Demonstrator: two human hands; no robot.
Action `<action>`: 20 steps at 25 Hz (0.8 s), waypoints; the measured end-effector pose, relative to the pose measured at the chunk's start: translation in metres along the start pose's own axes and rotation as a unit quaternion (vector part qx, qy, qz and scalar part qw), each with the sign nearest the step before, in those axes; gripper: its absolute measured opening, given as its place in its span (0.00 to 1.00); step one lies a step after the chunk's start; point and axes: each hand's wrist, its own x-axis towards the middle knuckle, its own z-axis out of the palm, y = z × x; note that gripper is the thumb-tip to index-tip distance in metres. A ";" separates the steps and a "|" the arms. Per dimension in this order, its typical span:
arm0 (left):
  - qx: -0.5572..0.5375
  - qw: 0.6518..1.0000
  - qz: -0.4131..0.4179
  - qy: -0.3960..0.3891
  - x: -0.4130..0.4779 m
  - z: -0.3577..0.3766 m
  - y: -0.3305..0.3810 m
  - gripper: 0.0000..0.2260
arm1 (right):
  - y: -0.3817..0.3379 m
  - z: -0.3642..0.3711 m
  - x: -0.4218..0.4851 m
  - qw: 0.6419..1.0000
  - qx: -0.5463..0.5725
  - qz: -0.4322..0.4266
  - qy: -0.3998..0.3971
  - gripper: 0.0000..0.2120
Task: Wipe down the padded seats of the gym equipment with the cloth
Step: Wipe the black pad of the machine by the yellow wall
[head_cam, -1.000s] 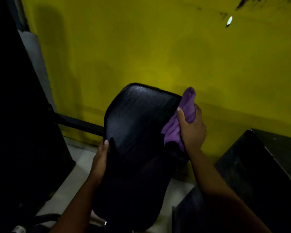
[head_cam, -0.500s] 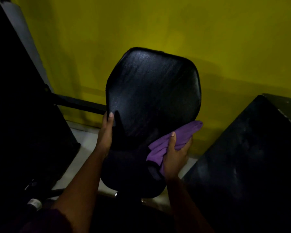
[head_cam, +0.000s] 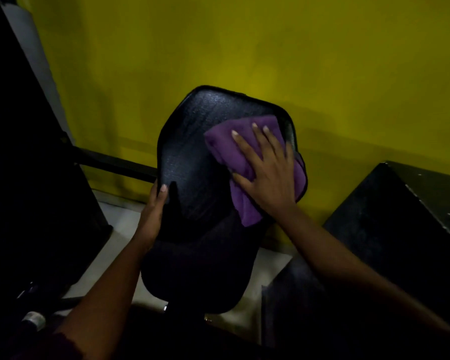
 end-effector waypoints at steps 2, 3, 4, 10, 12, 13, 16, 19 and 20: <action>-0.012 1.000 0.012 -0.012 -0.005 -0.003 -0.008 0.33 | 0.004 0.020 0.016 0.993 -0.094 -0.058 -0.033 0.32; -0.026 0.999 0.011 -0.015 -0.008 -0.006 -0.015 0.33 | 0.004 0.029 0.013 0.990 -0.113 -0.077 -0.029 0.31; -0.044 0.999 0.004 -0.017 -0.010 -0.009 -0.022 0.34 | 0.001 0.034 0.007 0.988 -0.122 -0.093 -0.019 0.31; -0.086 0.995 0.020 -0.039 -0.019 -0.021 -0.055 0.32 | -0.032 0.060 -0.045 0.967 -0.095 -0.237 -0.030 0.32; -0.120 0.991 0.029 -0.043 -0.023 -0.022 -0.055 0.27 | -0.046 0.073 -0.077 0.959 -0.080 -0.267 -0.053 0.32; -0.125 0.991 0.033 -0.040 -0.025 -0.024 -0.056 0.26 | -0.054 0.079 -0.093 0.954 -0.076 -0.283 -0.065 0.32; -0.127 0.990 0.038 -0.040 -0.036 -0.028 -0.067 0.29 | -0.074 0.098 -0.144 0.937 -0.070 -0.329 -0.096 0.34; -0.107 0.993 0.036 -0.041 -0.043 -0.028 -0.074 0.31 | -0.085 0.107 -0.184 0.907 -0.079 -0.392 -0.131 0.32; -0.100 0.994 0.024 -0.040 -0.044 -0.028 -0.075 0.33 | -0.083 0.103 -0.188 0.894 -0.065 -0.423 -0.134 0.28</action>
